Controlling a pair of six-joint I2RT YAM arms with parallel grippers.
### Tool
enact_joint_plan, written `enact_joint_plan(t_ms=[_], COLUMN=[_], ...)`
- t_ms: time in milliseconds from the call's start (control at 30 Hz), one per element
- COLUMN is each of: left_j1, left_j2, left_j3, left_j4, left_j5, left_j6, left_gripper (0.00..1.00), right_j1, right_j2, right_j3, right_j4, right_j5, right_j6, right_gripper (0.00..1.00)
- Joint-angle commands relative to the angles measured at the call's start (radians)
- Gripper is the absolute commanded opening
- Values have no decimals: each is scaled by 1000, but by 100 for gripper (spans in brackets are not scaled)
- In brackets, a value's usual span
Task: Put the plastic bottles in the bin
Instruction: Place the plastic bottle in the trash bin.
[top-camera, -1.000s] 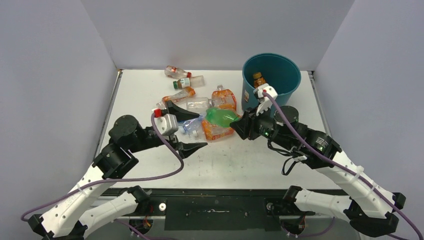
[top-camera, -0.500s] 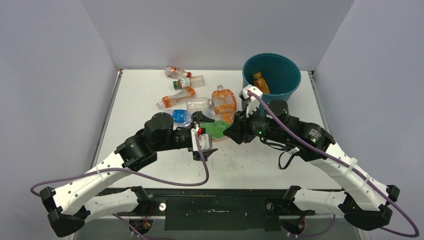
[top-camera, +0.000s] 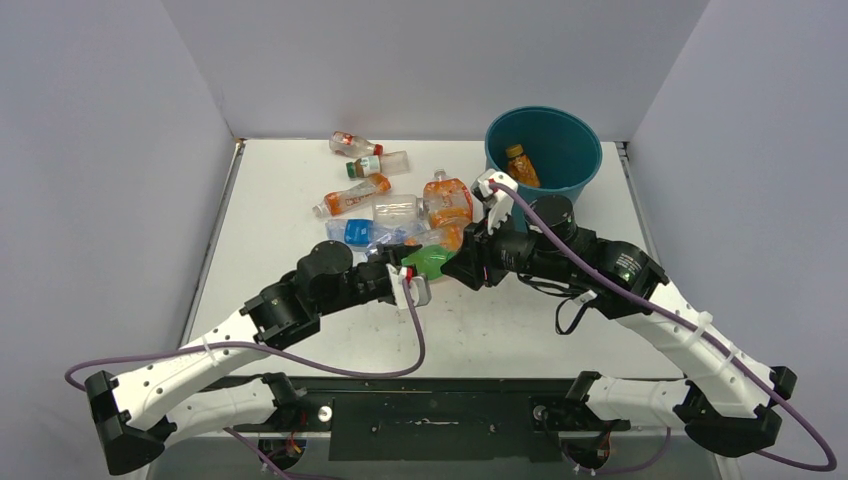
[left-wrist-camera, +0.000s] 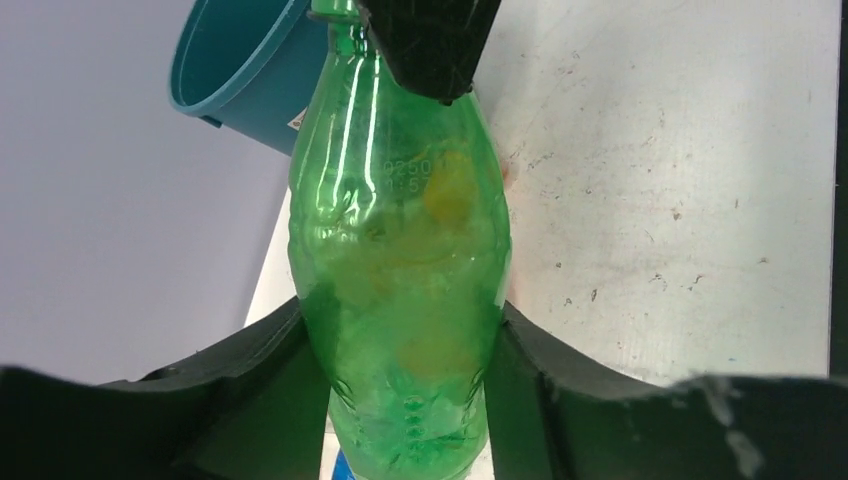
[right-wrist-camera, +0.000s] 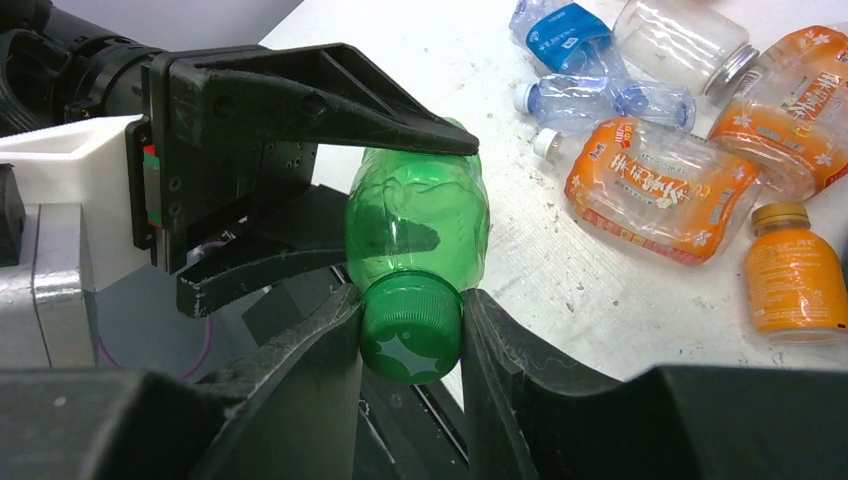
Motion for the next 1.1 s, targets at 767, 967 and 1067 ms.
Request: enact_joint_plan(t_ms=[767,967,1067], left_j1=[-20,-19,-20], left_j2=[-4,15,10], left_j3=[49,64,56], left_j4=[171,150,159], left_j5=[32,29,18], left_j6=[-711,-736,-736], left_gripper=[0,0,0], right_j1=[81,102,114], right_j2=[-212,-140,-124], right_j3=[-352,-335,-322], right_j4=[870,915,896], right_j5=[343,396,417], right_j6=[105,83,70], right_gripper=[96,88,81])
